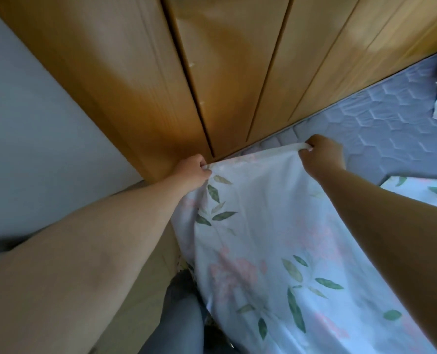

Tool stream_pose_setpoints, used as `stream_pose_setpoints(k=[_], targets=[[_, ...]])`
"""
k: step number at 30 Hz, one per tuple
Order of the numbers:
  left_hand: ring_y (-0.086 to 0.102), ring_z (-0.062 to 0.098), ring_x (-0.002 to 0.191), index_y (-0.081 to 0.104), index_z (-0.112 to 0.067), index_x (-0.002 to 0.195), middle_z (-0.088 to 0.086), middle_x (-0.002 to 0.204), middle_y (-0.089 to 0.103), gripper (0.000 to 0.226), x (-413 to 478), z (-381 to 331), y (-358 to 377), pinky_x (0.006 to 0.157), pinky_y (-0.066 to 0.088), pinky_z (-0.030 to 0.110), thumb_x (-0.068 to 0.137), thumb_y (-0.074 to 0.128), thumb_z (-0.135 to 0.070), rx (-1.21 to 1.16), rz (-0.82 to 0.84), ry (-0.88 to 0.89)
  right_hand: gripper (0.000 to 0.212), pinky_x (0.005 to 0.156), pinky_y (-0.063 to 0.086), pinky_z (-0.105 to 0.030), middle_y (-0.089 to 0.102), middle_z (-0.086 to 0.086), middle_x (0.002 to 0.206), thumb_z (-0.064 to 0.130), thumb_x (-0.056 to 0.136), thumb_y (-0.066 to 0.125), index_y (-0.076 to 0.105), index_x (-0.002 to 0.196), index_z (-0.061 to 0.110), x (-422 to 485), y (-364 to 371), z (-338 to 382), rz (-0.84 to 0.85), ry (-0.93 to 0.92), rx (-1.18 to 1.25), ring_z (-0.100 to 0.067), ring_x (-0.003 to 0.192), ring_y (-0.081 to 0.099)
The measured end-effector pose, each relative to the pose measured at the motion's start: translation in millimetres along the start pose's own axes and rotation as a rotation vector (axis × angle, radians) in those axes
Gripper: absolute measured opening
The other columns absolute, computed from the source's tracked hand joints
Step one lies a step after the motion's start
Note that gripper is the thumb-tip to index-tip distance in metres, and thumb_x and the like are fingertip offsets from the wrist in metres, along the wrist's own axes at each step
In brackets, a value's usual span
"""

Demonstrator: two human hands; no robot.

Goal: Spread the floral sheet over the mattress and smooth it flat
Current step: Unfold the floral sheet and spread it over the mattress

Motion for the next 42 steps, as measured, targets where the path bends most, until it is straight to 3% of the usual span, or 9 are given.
stream_pose_setpoints(k=[6,9,13,19,25,28,32,39,42], targets=[[0.051,0.035,0.115,0.042,-0.006,0.13,0.016,0.13,0.048,0.035,8.6,3.4,15.8,0.08,0.044,0.038,0.098,0.039,-0.018,0.15,-0.041,-0.186,0.052,0.107,0.033,-0.033,0.043,-0.012,0.144,0.02,0.092,0.056,0.04,0.141,0.015,-11.5,17.0,-15.2,0.204,-0.074,0.012,-0.029,0.133,0.041],[0.047,0.037,0.122,0.035,-0.008,0.136,0.016,0.14,0.039,0.043,8.6,-1.8,20.8,0.088,0.045,0.043,0.096,0.041,-0.02,0.181,-0.015,-0.217,0.056,0.109,0.026,-0.03,0.037,-0.011,0.147,0.019,0.091,0.057,0.038,0.143,0.014,-15.5,23.2,-21.5,0.231,-0.085,0.022,-0.026,0.137,0.034],[0.041,0.035,0.129,0.028,-0.011,0.144,0.013,0.146,0.032,0.051,1.9,-16.3,26.1,0.101,0.043,0.042,0.095,0.041,-0.014,0.187,-0.044,-0.15,0.052,0.106,0.032,-0.03,0.038,-0.015,0.144,0.016,0.091,0.056,0.041,0.141,0.014,-23.9,24.5,-35.3,0.212,-0.023,0.059,-0.029,0.131,0.041],[0.05,0.032,0.117,0.043,-0.011,0.129,0.013,0.132,0.047,0.037,-25.6,-37.9,35.2,0.096,0.047,0.042,0.093,0.042,-0.018,0.296,-0.026,-0.045,0.047,0.103,0.034,-0.03,0.042,-0.014,0.143,0.02,0.092,0.053,0.044,0.138,0.012,-45.8,11.7,-60.1,0.219,0.0,0.052,-0.029,0.129,0.043],[0.054,0.026,0.106,0.051,-0.008,0.124,0.011,0.123,0.055,0.03,-84.2,-63.0,55.5,0.073,0.036,0.028,0.097,0.039,-0.017,0.359,-0.074,0.062,0.043,0.097,0.041,-0.033,0.042,-0.014,0.142,0.022,0.093,0.052,0.046,0.135,0.013,-93.5,-5.1,-99.6,0.198,0.009,0.082,-0.03,0.123,0.048],[0.056,0.029,0.109,0.056,-0.005,0.11,0.012,0.112,0.058,0.022,-114.7,-64.4,71.8,0.075,0.04,0.03,0.096,0.041,-0.014,0.305,-0.091,0.126,0.042,0.098,0.041,-0.034,0.042,-0.015,0.141,0.022,0.093,0.053,0.047,0.134,0.012,-124.3,-7.8,-118.7,0.197,0.005,0.087,-0.031,0.122,0.049],[0.055,0.025,0.101,0.057,-0.009,0.112,0.01,0.111,0.061,0.025,-158.7,-51.5,99.3,0.073,0.039,0.03,0.096,0.04,-0.017,0.272,-0.055,0.143,0.042,0.1,0.04,-0.034,0.043,-0.015,0.141,0.023,0.094,0.052,0.047,0.134,0.011,-173.3,-7.5,-143.0,0.218,0.002,0.102,-0.032,0.125,0.047],[0.048,0.018,0.081,0.054,-0.011,0.101,0.0,0.085,0.052,0.017,-232.2,-24.2,151.8,0.074,0.038,0.029,0.096,0.042,-0.022,0.304,-0.001,0.182,0.04,0.097,0.041,-0.031,0.043,-0.016,0.141,0.023,0.096,0.049,0.046,0.134,0.01,-262.2,2.4,-189.1,0.266,0.048,0.125,-0.032,0.124,0.048],[0.052,0.022,0.09,0.057,-0.008,0.107,0.006,0.097,0.057,0.024,-268.2,-16.5,171.8,0.076,0.039,0.029,0.096,0.041,-0.022,0.316,0.012,0.237,0.04,0.095,0.04,-0.03,0.044,-0.016,0.14,0.023,0.096,0.049,0.047,0.134,0.011,-304.8,8.6,-207.1,0.235,0.067,0.167,-0.032,0.123,0.05]])
Point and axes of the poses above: each hand's wrist, its own x-axis towards the middle knuckle, its own y-axis out of the palm, z = x × y, the point moved 1 cm from there along x, towards the middle knuckle
